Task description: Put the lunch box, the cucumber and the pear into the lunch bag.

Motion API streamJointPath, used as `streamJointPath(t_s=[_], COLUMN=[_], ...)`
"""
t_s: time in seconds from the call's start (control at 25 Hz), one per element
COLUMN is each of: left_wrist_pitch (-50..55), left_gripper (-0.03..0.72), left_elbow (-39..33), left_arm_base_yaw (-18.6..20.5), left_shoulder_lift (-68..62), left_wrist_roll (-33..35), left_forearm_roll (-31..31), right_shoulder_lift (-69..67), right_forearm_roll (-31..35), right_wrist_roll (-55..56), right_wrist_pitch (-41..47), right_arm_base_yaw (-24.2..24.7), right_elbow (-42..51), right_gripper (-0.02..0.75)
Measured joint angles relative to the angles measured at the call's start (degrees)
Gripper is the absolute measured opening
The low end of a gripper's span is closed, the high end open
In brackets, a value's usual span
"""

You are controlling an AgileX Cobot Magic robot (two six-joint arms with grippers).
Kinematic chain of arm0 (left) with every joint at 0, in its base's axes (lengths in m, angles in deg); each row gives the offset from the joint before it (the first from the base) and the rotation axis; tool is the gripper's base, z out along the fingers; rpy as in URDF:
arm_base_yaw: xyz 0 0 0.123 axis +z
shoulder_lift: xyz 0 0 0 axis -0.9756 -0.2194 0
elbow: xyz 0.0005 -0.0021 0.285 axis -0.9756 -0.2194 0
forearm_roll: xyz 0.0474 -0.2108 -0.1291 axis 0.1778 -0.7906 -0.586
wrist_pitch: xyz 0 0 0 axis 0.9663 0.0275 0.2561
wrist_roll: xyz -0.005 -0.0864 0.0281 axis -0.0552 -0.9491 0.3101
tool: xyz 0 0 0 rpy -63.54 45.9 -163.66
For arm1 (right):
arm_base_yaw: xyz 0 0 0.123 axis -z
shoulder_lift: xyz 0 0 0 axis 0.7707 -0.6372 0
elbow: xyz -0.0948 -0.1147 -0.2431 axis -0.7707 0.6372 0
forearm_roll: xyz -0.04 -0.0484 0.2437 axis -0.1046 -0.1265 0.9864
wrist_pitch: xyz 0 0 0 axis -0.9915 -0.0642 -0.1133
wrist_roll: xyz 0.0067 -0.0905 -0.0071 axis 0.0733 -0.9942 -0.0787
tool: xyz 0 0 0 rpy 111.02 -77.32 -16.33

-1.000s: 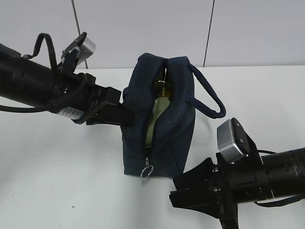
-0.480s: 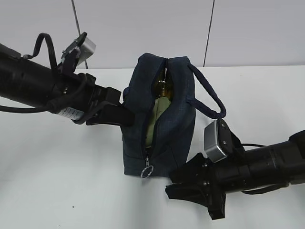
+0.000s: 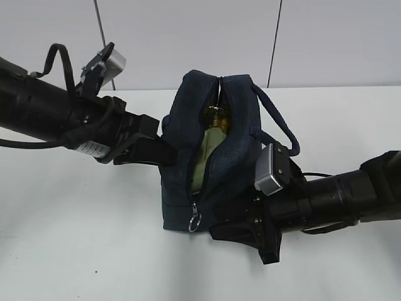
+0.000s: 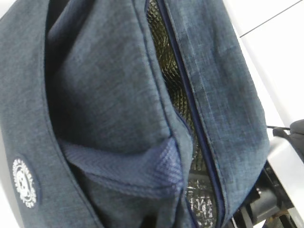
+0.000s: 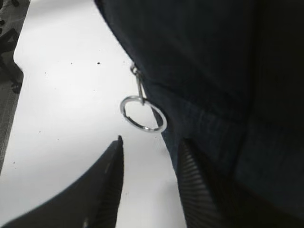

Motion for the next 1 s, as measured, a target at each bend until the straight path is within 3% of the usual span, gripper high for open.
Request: streamJointPath(t_s=[0.4, 1.0], left_wrist_pitch=[-0.1, -0.1], left_gripper=[-0.016, -0.016], left_elbow=[0.0, 0.0], left_arm_base_yaw=[0.0, 0.0], left_shoulder_lift=[0.0, 0.0], left_wrist_roll=[0.0, 0.0], left_forearm_roll=[0.0, 0.1], right_shoulder_lift=[-0.1, -0.2], right_forearm_roll=[0.0, -0.2], right_wrist_roll=[-0.1, 4.0], right_wrist_pitch=[-6.8, -8.0], right_arm_base_yaw=[-7.2, -7.8], right_elbow=[-2.3, -4.2], right_gripper=[0.314, 0.3])
